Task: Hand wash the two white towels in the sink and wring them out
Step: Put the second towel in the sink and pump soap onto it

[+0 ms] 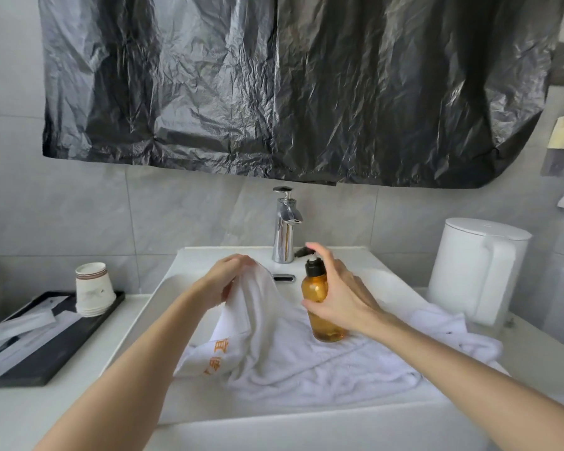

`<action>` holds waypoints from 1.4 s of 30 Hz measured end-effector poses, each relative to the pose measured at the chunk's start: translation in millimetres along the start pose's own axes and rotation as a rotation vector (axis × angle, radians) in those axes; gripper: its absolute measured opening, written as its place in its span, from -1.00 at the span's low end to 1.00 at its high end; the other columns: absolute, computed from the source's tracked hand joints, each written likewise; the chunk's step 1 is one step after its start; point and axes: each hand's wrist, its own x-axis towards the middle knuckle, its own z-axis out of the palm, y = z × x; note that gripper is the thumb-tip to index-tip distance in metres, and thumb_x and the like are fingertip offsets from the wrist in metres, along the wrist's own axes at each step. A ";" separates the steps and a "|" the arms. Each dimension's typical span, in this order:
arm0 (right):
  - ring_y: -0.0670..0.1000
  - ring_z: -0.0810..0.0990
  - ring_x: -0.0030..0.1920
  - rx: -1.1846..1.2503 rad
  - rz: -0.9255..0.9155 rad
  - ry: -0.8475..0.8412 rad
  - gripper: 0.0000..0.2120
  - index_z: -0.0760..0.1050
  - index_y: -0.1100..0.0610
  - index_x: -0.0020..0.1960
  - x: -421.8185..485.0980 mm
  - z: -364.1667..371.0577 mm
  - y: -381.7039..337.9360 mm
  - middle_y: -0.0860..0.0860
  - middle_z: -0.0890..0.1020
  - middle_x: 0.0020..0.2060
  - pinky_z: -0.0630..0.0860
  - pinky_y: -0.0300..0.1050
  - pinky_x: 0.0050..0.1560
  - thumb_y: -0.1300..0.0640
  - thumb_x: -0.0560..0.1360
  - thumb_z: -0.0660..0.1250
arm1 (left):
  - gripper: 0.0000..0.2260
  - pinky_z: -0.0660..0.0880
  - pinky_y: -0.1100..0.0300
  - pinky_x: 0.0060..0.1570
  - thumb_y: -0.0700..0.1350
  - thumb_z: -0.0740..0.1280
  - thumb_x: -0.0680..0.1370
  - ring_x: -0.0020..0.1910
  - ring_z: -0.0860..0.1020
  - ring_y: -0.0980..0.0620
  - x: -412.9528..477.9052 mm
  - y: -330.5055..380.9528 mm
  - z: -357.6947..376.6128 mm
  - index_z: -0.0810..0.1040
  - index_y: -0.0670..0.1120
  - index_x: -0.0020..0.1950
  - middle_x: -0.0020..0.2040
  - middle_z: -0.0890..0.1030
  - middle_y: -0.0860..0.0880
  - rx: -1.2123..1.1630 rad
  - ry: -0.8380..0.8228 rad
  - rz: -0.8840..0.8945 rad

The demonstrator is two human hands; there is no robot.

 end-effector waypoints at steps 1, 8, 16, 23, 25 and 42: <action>0.22 0.55 -0.06 -0.045 -0.015 -0.027 -0.14 -0.07 -0.37 0.40 -1.0 6.0 -2.9 0.07 0.46 0.07 0.51 0.05 -0.02 -0.02 0.36 0.43 | -0.91 0.38 0.21 -0.29 -0.17 0.31 0.55 -0.31 0.48 -0.05 -0.4 -0.3 -0.7 0.56 -0.07 -0.14 -0.22 0.52 -0.13 -0.017 -0.017 -0.020; 0.18 0.55 -0.06 -0.119 -0.057 0.012 -0.12 -0.12 -0.29 0.39 -1.1 22.9 4.8 0.07 0.45 0.00 0.52 0.01 -0.07 -0.06 0.32 0.42 | -0.81 0.50 0.23 -0.30 -0.13 0.28 0.58 -0.39 0.58 -0.01 -2.3 -2.3 11.2 0.60 -0.17 -0.16 -0.30 0.61 -0.11 -0.100 -0.232 -0.152; 0.16 0.55 -0.08 -0.135 -0.136 0.048 -0.11 -0.07 -0.24 0.40 -1.3 25.3 6.5 0.08 0.48 0.04 0.51 -0.02 -0.08 -0.03 0.31 0.46 | -0.84 0.50 0.17 -0.18 -0.12 0.29 0.55 -0.28 0.55 -0.03 -0.4 -4.3 23.1 0.57 -0.19 0.03 -0.18 0.59 -0.13 -0.180 -0.334 -0.163; 0.14 0.56 -0.04 -0.112 -0.164 0.052 -0.12 0.00 -0.19 0.41 1.7 27.4 9.0 0.08 0.50 0.10 0.53 -0.01 -0.04 -0.03 0.30 0.49 | -0.84 0.51 0.16 -0.14 -0.13 0.29 0.55 -0.27 0.56 -0.04 -0.3 -3.4 23.9 0.56 -0.20 0.02 -0.17 0.60 -0.14 -0.205 -0.334 -0.150; 0.14 0.56 -0.03 -0.106 -0.167 0.053 -0.13 0.00 -0.19 0.40 1.8 27.4 9.2 0.07 0.50 0.10 0.53 -0.01 -0.03 -0.02 0.30 0.49 | -0.85 0.52 0.16 -0.13 -0.15 0.29 0.55 -0.29 0.56 -0.03 0.0 -3.1 23.8 0.56 -0.21 0.03 -0.18 0.60 -0.13 -0.230 -0.326 -0.146; 0.10 0.46 -0.18 -0.268 0.021 0.172 -0.07 -0.07 -0.19 0.46 0.3 -32.9 46.7 0.02 0.52 0.01 0.37 -0.09 -0.26 0.05 0.31 0.46 | -0.83 0.37 0.21 -0.35 -0.12 0.31 0.50 -0.43 0.45 0.00 7.5 1.4 -12.4 0.46 -0.09 -0.28 -0.41 0.47 -0.02 -0.315 -0.007 -0.131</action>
